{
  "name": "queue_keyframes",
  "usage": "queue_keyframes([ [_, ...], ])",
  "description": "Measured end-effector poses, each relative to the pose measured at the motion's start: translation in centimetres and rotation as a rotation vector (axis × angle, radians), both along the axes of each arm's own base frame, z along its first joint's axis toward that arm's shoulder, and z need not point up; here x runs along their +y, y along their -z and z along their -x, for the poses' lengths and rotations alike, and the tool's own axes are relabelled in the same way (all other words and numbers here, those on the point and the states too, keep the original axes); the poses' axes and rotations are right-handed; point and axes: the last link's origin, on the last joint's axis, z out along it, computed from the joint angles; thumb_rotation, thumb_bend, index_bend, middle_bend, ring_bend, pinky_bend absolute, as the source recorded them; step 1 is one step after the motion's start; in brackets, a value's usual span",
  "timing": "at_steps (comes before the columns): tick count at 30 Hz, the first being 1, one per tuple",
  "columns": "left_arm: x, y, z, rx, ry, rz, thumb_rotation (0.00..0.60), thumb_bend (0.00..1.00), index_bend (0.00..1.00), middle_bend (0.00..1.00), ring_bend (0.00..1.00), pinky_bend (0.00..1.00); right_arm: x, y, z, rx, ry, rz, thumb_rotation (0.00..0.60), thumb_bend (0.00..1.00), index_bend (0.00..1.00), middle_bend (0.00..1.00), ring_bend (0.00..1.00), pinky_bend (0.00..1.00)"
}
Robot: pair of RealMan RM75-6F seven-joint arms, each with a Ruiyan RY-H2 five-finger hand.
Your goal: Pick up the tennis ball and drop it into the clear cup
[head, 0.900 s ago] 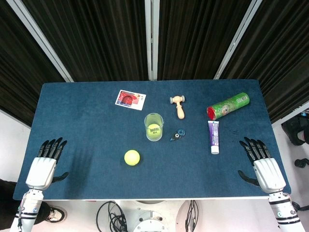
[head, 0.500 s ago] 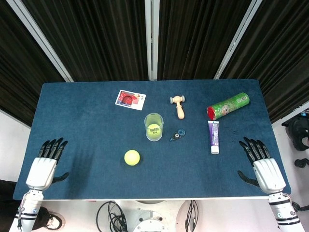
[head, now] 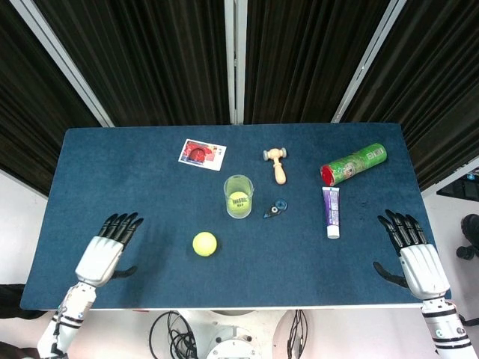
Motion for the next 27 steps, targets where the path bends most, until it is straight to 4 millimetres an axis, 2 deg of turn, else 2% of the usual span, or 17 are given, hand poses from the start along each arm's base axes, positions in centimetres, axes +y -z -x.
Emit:
queue_keyframes([
  [11,4.9,5.7,-6.8,-0.02,0.165,0.198,0.6,0.08,0.0,0.0,0.0,0.0,0.2,-0.5,0.1,-0.012,0.001,0.012,0.6,0.18,0.0,0.0,0.0,0.0],
  [16,6.3,8.1,-8.3,-0.002,0.172,0.253,0.6,0.08,0.0,0.0,0.0,0.0,0.2,-0.6,0.2,-0.016,0.004,0.016,0.6,0.18,0.0,0.0,0.0,0.0],
  [20,6.9,9.4,-8.6,0.01,0.174,0.282,0.6,0.08,0.01,0.0,0.0,0.01,0.2,-0.7,0.2,-0.018,0.007,0.019,0.6,0.18,0.0,0.0,0.0,0.0],
  [22,7.2,10.0,-8.7,0.016,0.173,0.291,0.6,0.08,0.03,0.03,0.0,0.06,0.2,-0.8,0.3,-0.019,0.007,0.02,0.6,0.18,0.0,0.0,0.0,0.0],
  [24,7.3,10.5,-8.8,0.018,0.175,0.293,0.6,0.09,0.08,0.09,0.02,0.16,0.2,-0.8,0.3,-0.02,0.007,0.021,0.6,0.18,0.0,0.0,0.0,0.0],
  [25,7.4,10.7,-8.9,0.018,0.177,0.29,0.6,0.09,0.1,0.11,0.04,0.2,0.2,-0.9,0.3,-0.021,0.008,0.022,0.6,0.18,0.0,0.0,0.0,0.0],
  [27,7.5,10.9,-8.9,0.015,0.183,0.283,0.6,0.1,0.17,0.19,0.14,0.33,0.1,-0.9,0.3,-0.021,0.009,0.022,0.6,0.18,0.0,0.0,0.0,0.0],
])
